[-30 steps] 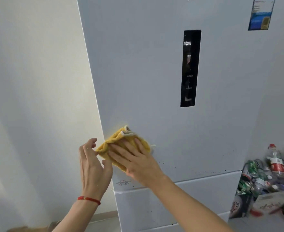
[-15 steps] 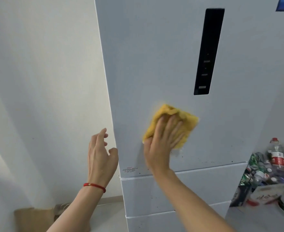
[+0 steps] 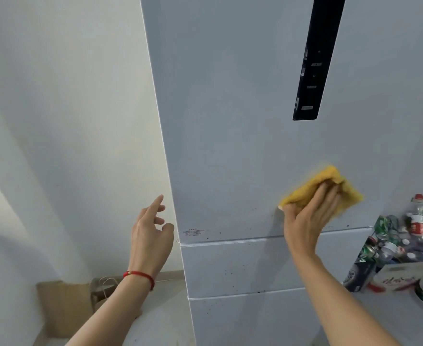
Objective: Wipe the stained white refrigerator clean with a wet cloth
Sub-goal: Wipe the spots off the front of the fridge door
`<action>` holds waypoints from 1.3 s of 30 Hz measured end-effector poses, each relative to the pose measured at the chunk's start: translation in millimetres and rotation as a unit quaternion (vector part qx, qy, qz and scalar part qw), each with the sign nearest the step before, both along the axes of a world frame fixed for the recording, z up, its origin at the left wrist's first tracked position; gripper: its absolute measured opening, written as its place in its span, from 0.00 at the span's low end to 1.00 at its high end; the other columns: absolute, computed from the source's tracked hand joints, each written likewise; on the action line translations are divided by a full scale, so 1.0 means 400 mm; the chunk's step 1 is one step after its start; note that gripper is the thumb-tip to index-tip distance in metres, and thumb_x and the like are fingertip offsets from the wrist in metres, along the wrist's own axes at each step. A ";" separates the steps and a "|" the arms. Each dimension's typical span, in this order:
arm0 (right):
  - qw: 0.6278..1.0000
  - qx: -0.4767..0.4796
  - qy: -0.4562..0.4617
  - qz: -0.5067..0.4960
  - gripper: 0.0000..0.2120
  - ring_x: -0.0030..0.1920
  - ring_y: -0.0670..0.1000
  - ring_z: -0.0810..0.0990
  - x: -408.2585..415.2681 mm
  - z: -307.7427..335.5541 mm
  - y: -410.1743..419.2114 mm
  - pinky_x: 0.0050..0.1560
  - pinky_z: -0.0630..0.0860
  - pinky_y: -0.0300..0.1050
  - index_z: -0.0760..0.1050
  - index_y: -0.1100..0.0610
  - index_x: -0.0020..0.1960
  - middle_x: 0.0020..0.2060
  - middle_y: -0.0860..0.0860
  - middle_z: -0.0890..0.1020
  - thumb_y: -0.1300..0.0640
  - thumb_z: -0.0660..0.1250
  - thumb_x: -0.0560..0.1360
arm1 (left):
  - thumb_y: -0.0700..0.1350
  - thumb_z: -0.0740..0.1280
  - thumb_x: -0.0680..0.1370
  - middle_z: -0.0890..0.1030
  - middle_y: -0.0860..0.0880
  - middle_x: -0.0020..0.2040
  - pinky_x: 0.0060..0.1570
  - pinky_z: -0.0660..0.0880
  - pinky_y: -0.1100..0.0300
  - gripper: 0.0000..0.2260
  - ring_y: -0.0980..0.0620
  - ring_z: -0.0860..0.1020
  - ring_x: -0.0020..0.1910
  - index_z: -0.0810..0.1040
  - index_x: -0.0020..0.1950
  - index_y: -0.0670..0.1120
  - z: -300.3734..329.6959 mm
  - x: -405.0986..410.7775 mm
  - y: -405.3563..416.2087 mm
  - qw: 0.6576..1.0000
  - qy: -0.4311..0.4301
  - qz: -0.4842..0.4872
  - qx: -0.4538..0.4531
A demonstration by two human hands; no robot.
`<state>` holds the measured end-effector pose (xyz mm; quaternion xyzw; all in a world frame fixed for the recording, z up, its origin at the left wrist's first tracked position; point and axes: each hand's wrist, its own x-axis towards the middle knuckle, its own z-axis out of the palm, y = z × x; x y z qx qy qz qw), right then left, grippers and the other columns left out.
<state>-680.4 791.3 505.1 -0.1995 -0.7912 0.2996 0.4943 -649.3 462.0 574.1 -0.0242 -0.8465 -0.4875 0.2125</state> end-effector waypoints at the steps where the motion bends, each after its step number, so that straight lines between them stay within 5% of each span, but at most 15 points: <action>1: 0.998 -0.063 0.011 -0.017 0.39 0.82 0.69 0.45 -0.016 0.007 -0.054 0.79 0.46 0.70 0.46 0.64 0.83 0.82 0.66 0.46 0.55 0.59 0.78 | 0.33 0.64 0.77 0.78 0.54 0.60 0.48 0.73 0.64 0.28 0.55 0.77 0.52 0.71 0.76 0.52 -0.001 0.007 -0.008 1.000 -0.006 0.001 0.013; 3: 0.996 -0.089 0.007 -0.011 0.36 0.81 0.71 0.45 -0.036 0.015 -0.193 0.78 0.47 0.73 0.46 0.64 0.83 0.81 0.68 0.47 0.55 0.56 0.80 | 0.33 0.63 0.77 0.79 0.55 0.60 0.51 0.76 0.57 0.28 0.58 0.77 0.51 0.72 0.75 0.54 -0.006 0.019 -0.018 1.000 -0.012 0.004 0.024; 6: 0.988 0.130 -0.055 0.068 0.36 0.81 0.72 0.45 -0.035 -0.027 -0.443 0.76 0.46 0.76 0.50 0.58 0.83 0.82 0.65 0.50 0.54 0.59 0.78 | 0.34 0.64 0.77 0.79 0.55 0.59 0.52 0.74 0.58 0.28 0.58 0.78 0.52 0.72 0.75 0.53 -0.016 0.026 -0.036 1.000 -0.018 0.009 0.017; 10: 0.873 0.443 -0.074 0.192 0.42 0.83 0.65 0.48 -0.026 -0.087 -0.535 0.79 0.48 0.71 0.49 0.50 0.85 0.84 0.51 0.52 0.62 0.63 0.75 | 0.34 0.64 0.77 0.79 0.53 0.60 0.52 0.71 0.60 0.28 0.58 0.77 0.53 0.71 0.75 0.52 -0.017 0.019 -0.059 1.000 -0.020 0.004 -0.003; 12: 0.826 0.518 -0.079 0.209 0.41 0.81 0.62 0.59 -0.029 -0.098 -0.436 0.80 0.52 0.67 0.49 0.48 0.85 0.83 0.48 0.58 0.62 0.62 0.76 | 0.34 0.65 0.77 0.79 0.52 0.60 0.52 0.72 0.58 0.28 0.59 0.77 0.52 0.71 0.75 0.52 -0.019 0.013 -0.072 1.000 -0.019 0.004 -0.010; 16: 0.913 0.372 -0.070 0.151 0.37 0.78 0.67 0.64 -0.001 -0.160 -0.184 0.76 0.57 0.73 0.52 0.52 0.84 0.84 0.52 0.51 0.51 0.64 0.80 | 0.34 0.64 0.77 0.79 0.52 0.60 0.52 0.76 0.54 0.28 0.60 0.77 0.52 0.71 0.75 0.53 -0.032 0.009 -0.083 1.000 -0.029 0.001 -0.008; 19: 0.982 0.132 -0.069 0.115 0.35 0.82 0.69 0.49 0.019 -0.190 -0.137 0.78 0.50 0.72 0.51 0.61 0.83 0.83 0.62 0.48 0.50 0.59 0.82 | 0.34 0.65 0.78 0.78 0.52 0.60 0.53 0.75 0.55 0.28 0.58 0.77 0.52 0.70 0.75 0.55 -0.039 -0.001 -0.085 0.999 -0.036 -0.020 -0.019; 22: 0.994 -0.027 -0.028 0.099 0.32 0.82 0.66 0.40 0.004 -0.171 -0.266 0.78 0.46 0.72 0.46 0.61 0.84 0.83 0.64 0.44 0.53 0.55 0.85 | 0.36 0.64 0.78 0.75 0.53 0.62 0.54 0.75 0.55 0.31 0.57 0.77 0.53 0.64 0.78 0.56 -0.044 -0.012 -0.089 0.995 -0.068 -0.057 -0.045; 24: 0.994 -0.016 -0.028 0.108 0.31 0.82 0.67 0.40 -0.020 -0.159 -0.392 0.78 0.46 0.72 0.46 0.57 0.84 0.83 0.61 0.43 0.56 0.56 0.85 | 0.36 0.64 0.78 0.73 0.53 0.63 0.54 0.75 0.55 0.31 0.55 0.76 0.55 0.61 0.79 0.56 -0.050 -0.017 -0.096 0.992 -0.087 -0.070 -0.051; 28: 0.965 0.216 -0.042 0.139 0.38 0.82 0.66 0.44 -0.022 -0.165 -0.626 0.78 0.49 0.72 0.46 0.50 0.84 0.83 0.57 0.47 0.63 0.58 0.79 | 0.36 0.65 0.78 0.75 0.50 0.62 0.54 0.75 0.53 0.29 0.55 0.77 0.54 0.64 0.76 0.54 -0.059 -0.030 -0.116 0.993 -0.087 -0.060 -0.045; 33: 0.880 0.423 -0.047 0.210 0.38 0.79 0.62 0.64 -0.014 -0.157 -0.466 0.78 0.59 0.67 0.50 0.48 0.85 0.84 0.46 0.54 0.65 0.60 0.79 | 0.36 0.65 0.78 0.75 0.48 0.61 0.52 0.74 0.53 0.26 0.59 0.76 0.50 0.66 0.73 0.52 -0.059 -0.046 -0.079 0.994 -0.084 -0.059 -0.030; 36: 0.919 0.343 -0.081 0.178 0.45 0.75 0.64 0.69 0.010 -0.176 -0.264 0.75 0.62 0.70 0.51 0.47 0.84 0.83 0.47 0.53 0.66 0.69 0.74 | 0.36 0.65 0.77 0.75 0.48 0.61 0.51 0.73 0.54 0.26 0.59 0.76 0.50 0.66 0.73 0.51 -0.058 -0.040 -0.052 0.993 -0.087 -0.069 -0.032; 39: 0.978 0.153 -0.071 0.120 0.39 0.80 0.66 0.57 0.052 -0.192 -0.097 0.76 0.59 0.71 0.58 0.56 0.81 0.82 0.59 0.55 0.61 0.75 0.76 | 0.36 0.65 0.77 0.74 0.49 0.61 0.53 0.76 0.50 0.26 0.59 0.76 0.51 0.66 0.73 0.51 -0.064 -0.033 -0.050 0.994 -0.083 -0.065 -0.032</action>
